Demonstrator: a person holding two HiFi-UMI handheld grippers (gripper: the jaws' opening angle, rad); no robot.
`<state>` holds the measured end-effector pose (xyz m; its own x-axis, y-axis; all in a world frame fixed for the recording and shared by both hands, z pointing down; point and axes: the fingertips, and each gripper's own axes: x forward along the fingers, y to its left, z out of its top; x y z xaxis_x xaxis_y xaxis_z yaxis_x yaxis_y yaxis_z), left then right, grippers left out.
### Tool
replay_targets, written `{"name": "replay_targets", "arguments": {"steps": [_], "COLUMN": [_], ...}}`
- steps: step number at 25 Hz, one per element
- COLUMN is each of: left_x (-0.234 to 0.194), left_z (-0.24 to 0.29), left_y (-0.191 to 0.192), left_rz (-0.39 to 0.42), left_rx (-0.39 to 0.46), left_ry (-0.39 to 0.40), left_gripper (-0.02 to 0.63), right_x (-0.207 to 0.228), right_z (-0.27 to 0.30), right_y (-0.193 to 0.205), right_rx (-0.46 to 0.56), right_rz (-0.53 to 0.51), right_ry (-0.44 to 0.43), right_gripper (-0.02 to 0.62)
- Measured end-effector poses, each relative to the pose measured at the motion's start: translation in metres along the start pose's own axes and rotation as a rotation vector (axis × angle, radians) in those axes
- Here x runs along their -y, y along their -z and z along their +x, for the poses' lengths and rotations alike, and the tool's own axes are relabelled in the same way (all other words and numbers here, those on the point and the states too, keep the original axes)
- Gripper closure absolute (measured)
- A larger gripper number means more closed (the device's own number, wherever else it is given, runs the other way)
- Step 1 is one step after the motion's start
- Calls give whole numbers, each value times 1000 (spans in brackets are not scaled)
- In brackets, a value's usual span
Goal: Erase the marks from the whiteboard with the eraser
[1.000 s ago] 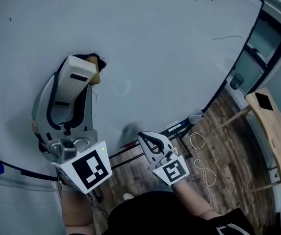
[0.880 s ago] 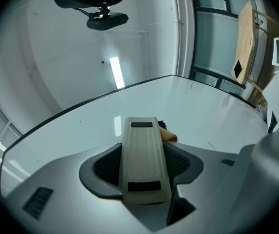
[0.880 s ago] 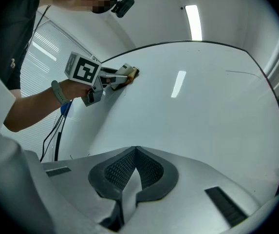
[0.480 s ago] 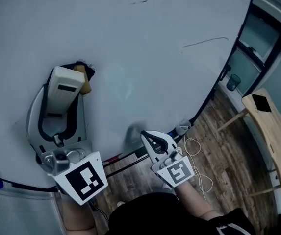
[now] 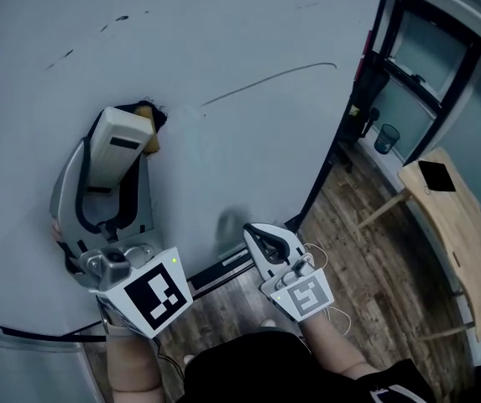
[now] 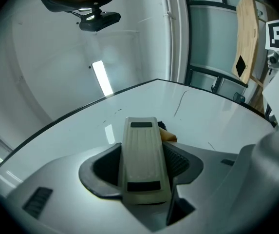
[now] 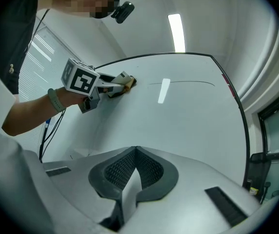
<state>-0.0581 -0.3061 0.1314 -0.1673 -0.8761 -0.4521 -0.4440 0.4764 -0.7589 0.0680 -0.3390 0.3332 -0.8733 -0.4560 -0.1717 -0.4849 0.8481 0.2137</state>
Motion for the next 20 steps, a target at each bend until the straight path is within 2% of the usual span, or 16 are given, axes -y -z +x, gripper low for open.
{"name": "replay_targets", "arguments": {"steps": [4, 11, 15, 20], "left_x": [42, 72, 104, 130], "left_z": [15, 85, 103, 132], "left_y": [-21, -96, -107, -134], "left_rz": [-16, -6, -36, -11], "left_rx": [3, 7, 3, 10], "left_ry": [-5, 25, 41, 84], "left_gripper": [348, 348, 348, 348], "right_x": [35, 121, 151, 180], "right_z": [-27, -66, -83, -98], "right_y": [20, -4, 5, 0], "right_rx": [-16, -39, -54, -53], "right_rz": [-21, -20, -22, -37], "right_ry": [1, 35, 73, 117], "right_gripper": [568, 568, 569, 569]}}
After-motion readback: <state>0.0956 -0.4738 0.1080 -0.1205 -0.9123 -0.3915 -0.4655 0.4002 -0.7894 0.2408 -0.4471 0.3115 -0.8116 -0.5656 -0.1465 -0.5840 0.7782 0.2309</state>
